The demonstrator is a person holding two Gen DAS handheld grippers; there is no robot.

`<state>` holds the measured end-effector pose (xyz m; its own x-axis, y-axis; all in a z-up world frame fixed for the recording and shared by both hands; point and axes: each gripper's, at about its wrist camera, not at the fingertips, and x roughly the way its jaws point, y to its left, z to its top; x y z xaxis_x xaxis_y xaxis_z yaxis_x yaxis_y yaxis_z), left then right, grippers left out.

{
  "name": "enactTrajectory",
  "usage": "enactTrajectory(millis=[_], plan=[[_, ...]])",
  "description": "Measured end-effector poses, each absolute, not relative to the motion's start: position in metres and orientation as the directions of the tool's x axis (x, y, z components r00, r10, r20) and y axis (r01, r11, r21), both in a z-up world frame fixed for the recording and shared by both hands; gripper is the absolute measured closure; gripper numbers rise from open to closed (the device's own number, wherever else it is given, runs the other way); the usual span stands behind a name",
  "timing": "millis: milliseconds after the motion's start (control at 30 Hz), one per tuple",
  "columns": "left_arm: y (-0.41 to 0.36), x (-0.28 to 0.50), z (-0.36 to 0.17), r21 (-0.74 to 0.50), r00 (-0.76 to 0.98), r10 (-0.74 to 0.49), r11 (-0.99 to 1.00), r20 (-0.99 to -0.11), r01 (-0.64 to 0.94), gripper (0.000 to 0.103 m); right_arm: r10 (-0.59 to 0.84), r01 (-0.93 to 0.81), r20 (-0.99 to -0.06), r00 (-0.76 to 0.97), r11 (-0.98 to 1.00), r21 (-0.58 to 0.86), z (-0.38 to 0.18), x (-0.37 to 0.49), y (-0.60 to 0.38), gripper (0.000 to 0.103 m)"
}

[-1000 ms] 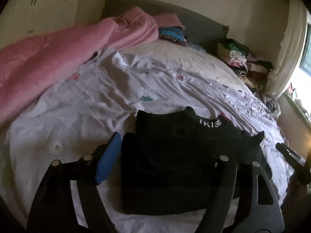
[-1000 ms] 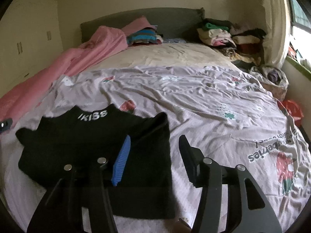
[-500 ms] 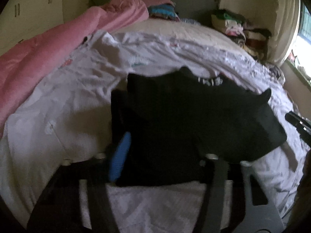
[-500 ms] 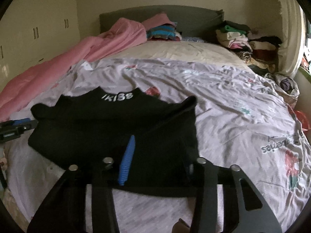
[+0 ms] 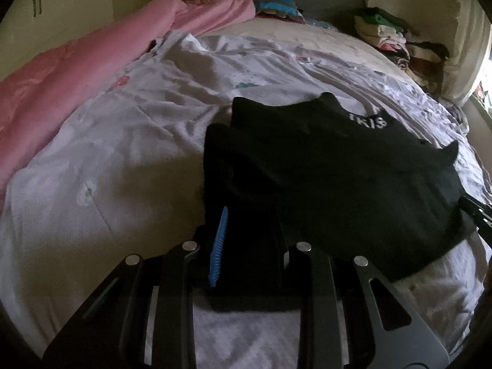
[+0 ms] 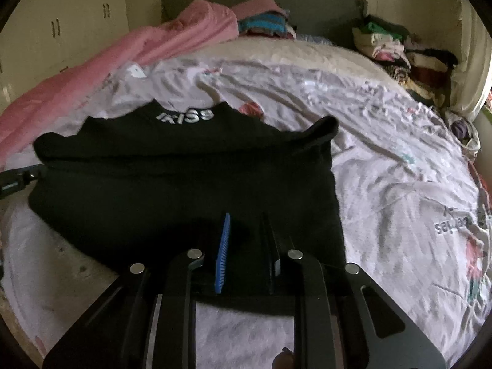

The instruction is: Fold small clothes

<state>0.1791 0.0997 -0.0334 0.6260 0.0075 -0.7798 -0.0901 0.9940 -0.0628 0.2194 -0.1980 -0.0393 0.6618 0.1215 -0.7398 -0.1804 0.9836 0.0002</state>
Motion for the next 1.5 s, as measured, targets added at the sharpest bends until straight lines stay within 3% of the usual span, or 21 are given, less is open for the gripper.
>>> enactTrajectory(millis=[333, 633, 833, 967, 1000, 1033, 1100, 1433, 1500], plan=[[0.109, 0.22, -0.04, -0.08, 0.599, 0.017, 0.988, -0.801, -0.134, 0.083, 0.12, -0.165, -0.769, 0.628, 0.986, 0.019, -0.053, 0.285, -0.193, 0.085], [0.128, 0.256, -0.041, -0.211, 0.625, -0.033, 0.954, -0.78, -0.213, 0.082, 0.145, -0.12, -0.762, 0.631, 0.989, 0.088, -0.054, 0.324, -0.201, 0.087], [0.136, 0.253, -0.029, -0.247, 0.697, -0.031, 0.946, -0.717, -0.211, 0.069, 0.109, -0.074, -0.737, 0.667, 0.994, 0.08, -0.052, 0.332, -0.206, 0.088], [0.149, 0.244, -0.014, -0.276, 0.748, -0.013, 0.934, -0.664, -0.228, 0.063, 0.076, -0.04, -0.691, 0.719, 0.997, 0.069, -0.04, 0.325, -0.218, 0.086], [0.15, 0.246, -0.014, -0.273, 0.743, -0.014, 0.935, -0.669, -0.228, 0.057, 0.06, -0.027, -0.683, 0.728, 0.998, 0.059, -0.037, 0.323, -0.223, 0.084], [0.152, 0.248, -0.015, -0.271, 0.736, -0.017, 0.935, -0.676, -0.227, 0.056, 0.044, -0.017, -0.681, 0.731, 0.999, 0.046, -0.036, 0.322, -0.227, 0.081], [0.153, 0.252, -0.024, -0.281, 0.713, -0.04, 0.933, -0.7, -0.224, 0.056, 0.017, -0.006, -0.695, 0.719, 1.0, 0.018, -0.037, 0.324, -0.234, 0.063], [0.148, 0.262, -0.049, -0.265, 0.649, -0.079, 0.944, -0.757, -0.194, 0.055, 0.035, 0.018, -0.732, 0.681, 0.998, 0.066, -0.051, 0.336, -0.249, 0.063], [0.147, 0.261, -0.049, -0.255, 0.651, -0.074, 0.948, -0.756, -0.189, 0.061, 0.044, 0.012, -0.734, 0.677, 0.997, 0.071, -0.053, 0.337, -0.248, 0.067]])
